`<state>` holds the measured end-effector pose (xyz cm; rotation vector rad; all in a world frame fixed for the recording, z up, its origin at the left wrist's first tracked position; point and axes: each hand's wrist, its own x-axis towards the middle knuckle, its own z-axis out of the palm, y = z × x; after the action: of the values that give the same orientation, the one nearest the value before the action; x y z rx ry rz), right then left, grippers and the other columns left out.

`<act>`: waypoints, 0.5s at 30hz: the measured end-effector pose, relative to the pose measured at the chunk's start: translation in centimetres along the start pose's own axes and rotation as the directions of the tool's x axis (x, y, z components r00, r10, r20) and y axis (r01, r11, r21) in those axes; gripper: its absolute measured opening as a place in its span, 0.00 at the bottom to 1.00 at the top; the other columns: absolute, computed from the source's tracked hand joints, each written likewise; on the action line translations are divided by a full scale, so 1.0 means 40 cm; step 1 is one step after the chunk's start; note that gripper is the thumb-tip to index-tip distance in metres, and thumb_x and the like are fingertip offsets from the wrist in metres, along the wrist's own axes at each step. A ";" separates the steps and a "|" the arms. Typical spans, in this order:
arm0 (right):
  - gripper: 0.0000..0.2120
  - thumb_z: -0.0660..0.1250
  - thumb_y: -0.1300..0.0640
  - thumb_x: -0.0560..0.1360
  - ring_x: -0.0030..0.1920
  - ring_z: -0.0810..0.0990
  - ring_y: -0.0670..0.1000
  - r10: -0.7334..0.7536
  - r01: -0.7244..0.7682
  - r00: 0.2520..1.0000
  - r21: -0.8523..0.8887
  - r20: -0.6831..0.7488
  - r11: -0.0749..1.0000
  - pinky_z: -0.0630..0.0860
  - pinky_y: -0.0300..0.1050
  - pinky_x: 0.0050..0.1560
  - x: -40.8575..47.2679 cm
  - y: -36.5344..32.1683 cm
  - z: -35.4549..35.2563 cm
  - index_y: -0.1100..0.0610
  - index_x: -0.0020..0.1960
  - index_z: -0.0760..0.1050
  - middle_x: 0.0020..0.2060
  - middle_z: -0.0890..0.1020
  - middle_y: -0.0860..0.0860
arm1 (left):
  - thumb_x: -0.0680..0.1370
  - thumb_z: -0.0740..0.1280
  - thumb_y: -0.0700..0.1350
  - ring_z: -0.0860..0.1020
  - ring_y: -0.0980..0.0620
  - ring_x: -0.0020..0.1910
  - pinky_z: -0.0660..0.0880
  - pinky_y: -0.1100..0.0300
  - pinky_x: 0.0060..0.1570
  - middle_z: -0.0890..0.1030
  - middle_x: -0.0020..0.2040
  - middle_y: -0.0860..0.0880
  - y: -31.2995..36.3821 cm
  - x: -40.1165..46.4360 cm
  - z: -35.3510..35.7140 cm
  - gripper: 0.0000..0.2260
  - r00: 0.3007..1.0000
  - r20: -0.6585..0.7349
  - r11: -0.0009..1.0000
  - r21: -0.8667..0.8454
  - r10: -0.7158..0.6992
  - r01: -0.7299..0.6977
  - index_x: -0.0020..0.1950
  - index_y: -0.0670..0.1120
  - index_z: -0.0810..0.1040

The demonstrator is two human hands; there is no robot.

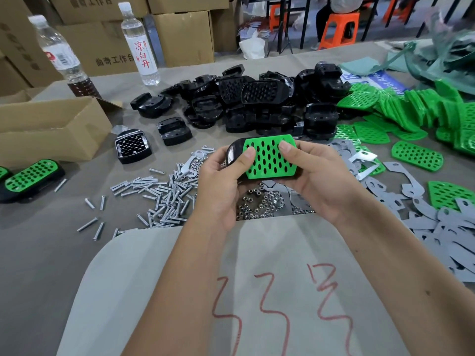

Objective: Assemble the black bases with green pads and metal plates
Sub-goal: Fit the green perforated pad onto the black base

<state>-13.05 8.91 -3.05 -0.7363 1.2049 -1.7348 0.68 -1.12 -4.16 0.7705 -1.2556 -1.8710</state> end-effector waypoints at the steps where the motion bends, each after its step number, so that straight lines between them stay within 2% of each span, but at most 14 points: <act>1: 0.21 0.68 0.56 0.78 0.62 0.84 0.61 -0.003 0.002 1.000 0.010 0.012 1.000 0.82 0.54 0.61 -0.002 -0.001 0.002 0.69 0.65 0.78 0.60 0.84 0.63 | 0.78 0.74 0.40 0.87 0.44 0.49 0.85 0.49 0.44 0.87 0.53 0.41 0.002 0.000 -0.002 0.10 1.000 0.012 1.000 -0.013 -0.005 0.006 0.58 0.41 0.82; 4: 0.22 0.69 0.56 0.77 0.61 0.84 0.61 -0.010 0.009 1.000 0.041 0.026 0.999 0.83 0.53 0.60 -0.009 0.002 0.008 0.70 0.65 0.77 0.59 0.84 0.64 | 0.74 0.75 0.42 0.86 0.45 0.46 0.84 0.50 0.43 0.87 0.50 0.41 0.007 -0.001 -0.007 0.11 0.999 0.038 0.999 -0.041 -0.024 0.025 0.56 0.41 0.82; 9: 0.24 0.67 0.56 0.77 0.59 0.84 0.59 -0.041 0.029 0.995 0.122 0.093 0.992 0.83 0.48 0.55 -0.014 0.001 0.015 0.71 0.68 0.75 0.62 0.82 0.66 | 0.69 0.76 0.46 0.85 0.44 0.47 0.81 0.46 0.51 0.87 0.50 0.41 0.014 -0.001 -0.012 0.12 0.994 0.094 0.992 -0.109 -0.057 0.067 0.50 0.43 0.85; 13: 0.24 0.68 0.55 0.77 0.57 0.85 0.59 -0.061 0.053 0.994 0.091 0.090 0.995 0.83 0.49 0.54 -0.009 -0.001 0.023 0.71 0.66 0.76 0.61 0.83 0.65 | 0.70 0.74 0.45 0.83 0.46 0.44 0.77 0.53 0.41 0.86 0.47 0.42 0.010 -0.004 0.003 0.16 0.995 0.076 0.978 -0.191 -0.068 0.081 0.56 0.40 0.81; 15: 0.23 0.68 0.57 0.77 0.59 0.84 0.61 -0.081 0.074 0.993 0.073 0.085 0.995 0.83 0.53 0.58 -0.007 0.000 0.021 0.72 0.66 0.76 0.62 0.82 0.67 | 0.70 0.74 0.44 0.83 0.46 0.44 0.78 0.52 0.43 0.86 0.47 0.42 0.010 -0.004 0.002 0.17 0.993 0.087 0.975 -0.200 -0.078 0.095 0.56 0.39 0.81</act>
<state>-12.23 8.82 -2.77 -0.8185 1.0630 -1.7798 0.79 -1.04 -3.72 0.6554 -1.0706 -2.0811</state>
